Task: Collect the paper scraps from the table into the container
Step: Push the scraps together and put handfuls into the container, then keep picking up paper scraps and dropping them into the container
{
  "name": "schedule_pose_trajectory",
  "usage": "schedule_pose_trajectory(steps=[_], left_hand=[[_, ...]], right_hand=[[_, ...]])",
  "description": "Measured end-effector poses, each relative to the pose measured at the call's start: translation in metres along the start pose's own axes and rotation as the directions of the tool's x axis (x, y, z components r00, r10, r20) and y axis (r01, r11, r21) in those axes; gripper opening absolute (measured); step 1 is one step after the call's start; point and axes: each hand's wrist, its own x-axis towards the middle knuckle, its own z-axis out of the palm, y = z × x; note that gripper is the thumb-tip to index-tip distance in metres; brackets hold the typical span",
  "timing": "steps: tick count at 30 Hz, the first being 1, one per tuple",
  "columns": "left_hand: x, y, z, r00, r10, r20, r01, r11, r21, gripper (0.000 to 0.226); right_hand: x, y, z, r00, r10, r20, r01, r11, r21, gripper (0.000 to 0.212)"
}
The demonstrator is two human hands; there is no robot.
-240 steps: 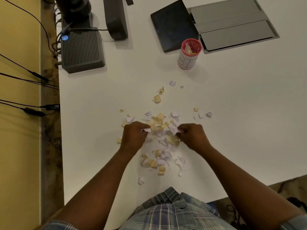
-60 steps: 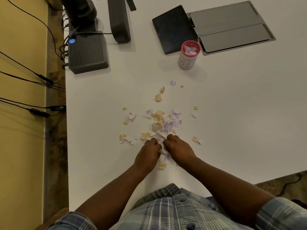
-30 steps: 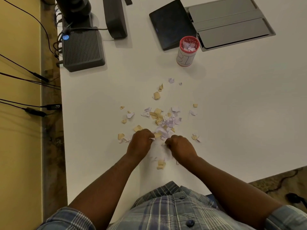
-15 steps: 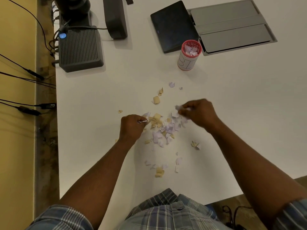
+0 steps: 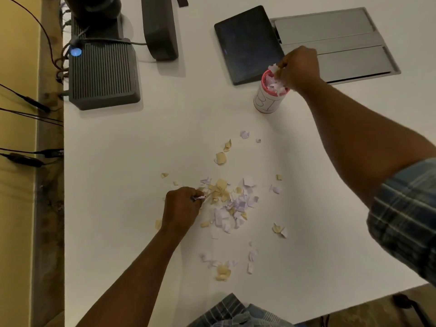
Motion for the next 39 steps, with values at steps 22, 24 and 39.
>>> schedule_pose_trajectory(steps=[22,24,39], left_hand=[[-0.002,0.016,-0.009,0.997,0.075,-0.01,-0.075,0.997,0.0,0.015],[-0.001,0.016,-0.011,0.998,0.067,-0.004,-0.067,0.998,-0.011,0.014],[-0.003,0.036,-0.013,0.998,0.025,0.054,-0.023,0.999,-0.041,0.011]], right_hand=[[0.048,-0.006,0.044,0.938,0.041,0.344,0.117,0.897,-0.426,0.048],[0.046,-0.009,0.033,0.934,0.031,0.356,0.127,0.902,-0.412,0.05],[-0.085,0.046,0.056,0.946,-0.022,-0.325,0.104,0.966,0.238,0.036]])
